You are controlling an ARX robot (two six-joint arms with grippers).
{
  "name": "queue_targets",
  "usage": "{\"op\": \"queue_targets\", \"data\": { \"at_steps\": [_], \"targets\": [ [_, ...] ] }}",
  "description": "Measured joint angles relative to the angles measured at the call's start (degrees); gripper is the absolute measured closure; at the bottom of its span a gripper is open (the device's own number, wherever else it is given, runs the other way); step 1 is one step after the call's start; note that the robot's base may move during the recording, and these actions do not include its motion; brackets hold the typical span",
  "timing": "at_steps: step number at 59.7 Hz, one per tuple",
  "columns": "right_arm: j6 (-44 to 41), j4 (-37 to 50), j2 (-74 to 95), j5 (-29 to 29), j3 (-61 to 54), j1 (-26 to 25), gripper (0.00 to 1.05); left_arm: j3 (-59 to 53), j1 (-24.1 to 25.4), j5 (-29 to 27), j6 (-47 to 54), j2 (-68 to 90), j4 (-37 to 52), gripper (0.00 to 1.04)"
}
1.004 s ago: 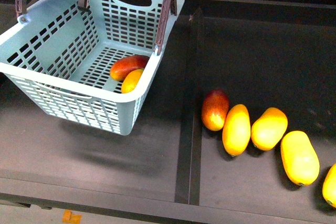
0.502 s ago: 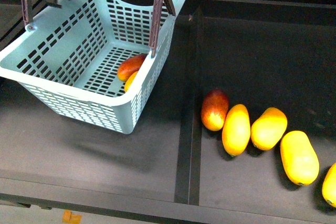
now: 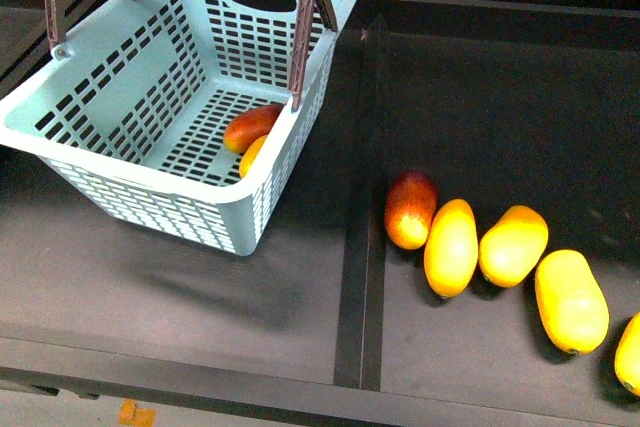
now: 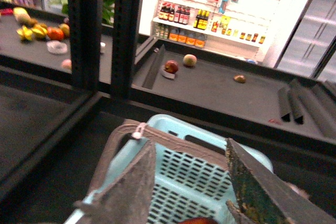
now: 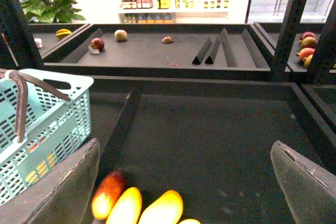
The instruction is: Pick lemon and mango into basket
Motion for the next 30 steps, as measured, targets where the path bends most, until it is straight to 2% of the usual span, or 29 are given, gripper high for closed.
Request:
{"op": "queue_targets", "data": {
  "at_steps": [3, 7, 24, 26, 30],
  "targets": [
    [0.0, 0.0, 0.0, 0.0, 0.0, 0.0, 0.09, -5.2, 1.2, 1.7, 5.4, -3.3, 0.5, 0.85],
    [0.0, 0.0, 0.0, 0.0, 0.0, 0.0, 0.09, -10.4, 2.5, 3.3, 7.5, -7.2, 0.7, 1.02],
    [0.0, 0.0, 0.0, 0.0, 0.0, 0.0, 0.09, -21.6, 6.5, 7.0, 9.0, -22.3, -2.7, 1.02],
    [0.0, 0.0, 0.0, 0.0, 0.0, 0.0, 0.09, -22.9, 6.8, 7.3, 9.0, -22.5, -0.9, 1.02],
    [0.0, 0.0, 0.0, 0.0, 0.0, 0.0, 0.09, -25.2, 9.6, 10.9, 9.1, -23.9, -0.7, 1.02]
  ]
}}
